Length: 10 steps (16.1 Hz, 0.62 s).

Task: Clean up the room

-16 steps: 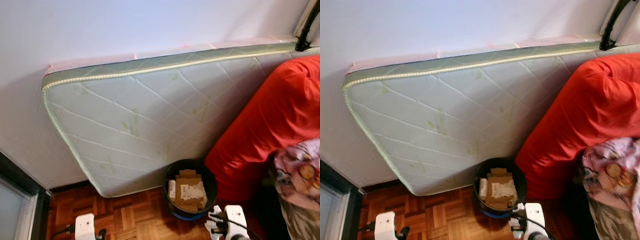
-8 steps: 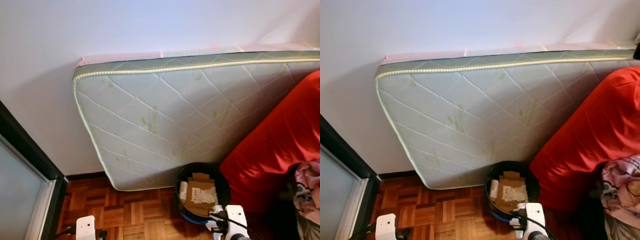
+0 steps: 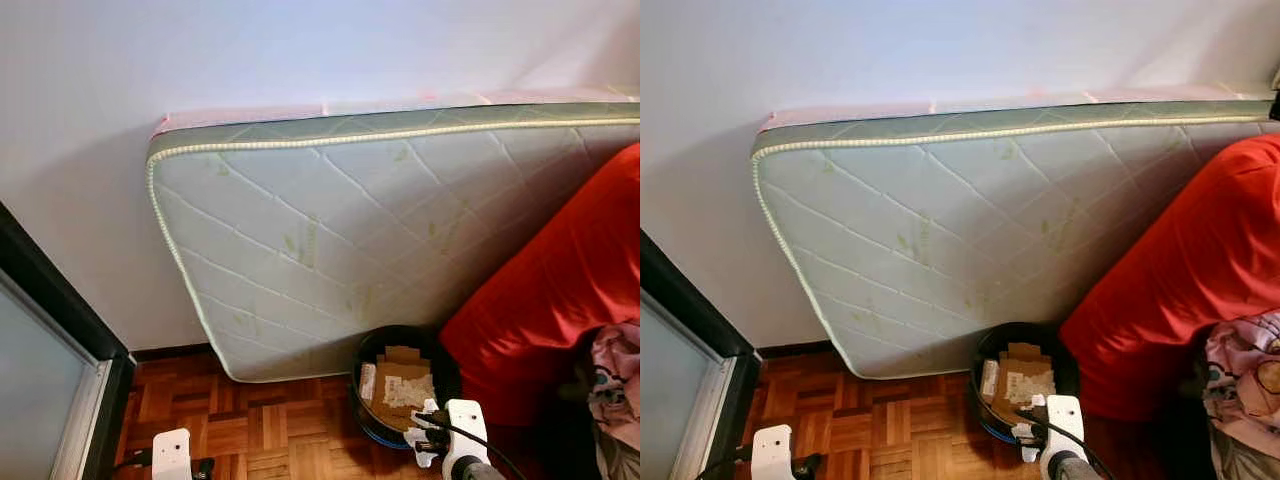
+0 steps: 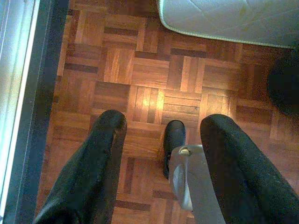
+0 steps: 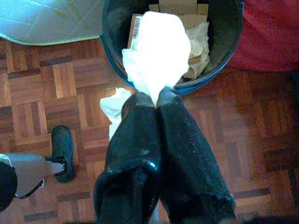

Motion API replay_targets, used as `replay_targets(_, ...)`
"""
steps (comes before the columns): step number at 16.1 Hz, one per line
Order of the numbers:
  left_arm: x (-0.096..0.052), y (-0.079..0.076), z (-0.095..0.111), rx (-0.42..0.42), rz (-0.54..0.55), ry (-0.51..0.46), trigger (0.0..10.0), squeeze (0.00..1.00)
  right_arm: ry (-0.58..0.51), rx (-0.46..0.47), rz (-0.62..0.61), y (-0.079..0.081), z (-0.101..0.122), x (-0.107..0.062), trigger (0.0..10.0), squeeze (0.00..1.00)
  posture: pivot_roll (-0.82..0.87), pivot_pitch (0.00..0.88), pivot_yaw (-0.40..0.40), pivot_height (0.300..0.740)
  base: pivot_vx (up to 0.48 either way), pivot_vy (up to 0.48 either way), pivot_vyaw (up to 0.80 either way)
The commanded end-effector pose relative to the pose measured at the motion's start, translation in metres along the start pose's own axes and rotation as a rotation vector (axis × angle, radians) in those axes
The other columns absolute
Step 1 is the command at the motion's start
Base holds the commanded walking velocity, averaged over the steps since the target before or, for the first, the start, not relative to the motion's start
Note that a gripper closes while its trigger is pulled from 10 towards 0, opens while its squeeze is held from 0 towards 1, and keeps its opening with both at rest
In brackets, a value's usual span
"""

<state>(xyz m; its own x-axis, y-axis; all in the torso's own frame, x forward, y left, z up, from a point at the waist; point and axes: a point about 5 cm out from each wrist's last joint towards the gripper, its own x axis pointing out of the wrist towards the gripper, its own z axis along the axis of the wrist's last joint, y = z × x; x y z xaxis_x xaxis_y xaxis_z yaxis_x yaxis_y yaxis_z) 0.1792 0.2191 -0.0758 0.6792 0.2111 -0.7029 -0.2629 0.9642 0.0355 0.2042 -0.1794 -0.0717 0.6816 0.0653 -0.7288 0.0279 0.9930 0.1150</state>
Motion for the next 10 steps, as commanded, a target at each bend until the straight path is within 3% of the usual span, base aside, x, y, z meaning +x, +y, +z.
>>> replay_targets(1, -0.001, 0.0, -0.002, -0.006, -0.003, 0.006, 10.0, 0.0, -0.002, 0.015, -0.009, -0.001, -0.001, 0.0, 10.0, 0.0, 0.02, 0.067, -0.045, 0.74, 0.0, 0.0, 0.0)
replay_targets(5, -0.001, 0.001, -0.004, -0.005, -0.005, 0.018, 10.0, 0.0, -0.019, 0.024, -0.015, -0.002, 0.003, 0.0, 10.0, 0.0, 0.02, 0.068, -0.044, 0.74, 0.0, 0.0, 0.0)
replay_targets(10, -0.001, 0.002, -0.005, -0.008, -0.005, 0.029, 10.0, 0.0, -0.049, 0.026, -0.006, 0.0, 0.011, 0.002, 10.0, 0.0, 0.02, 0.067, -0.045, 0.74, 0.254, 0.0, 0.0)
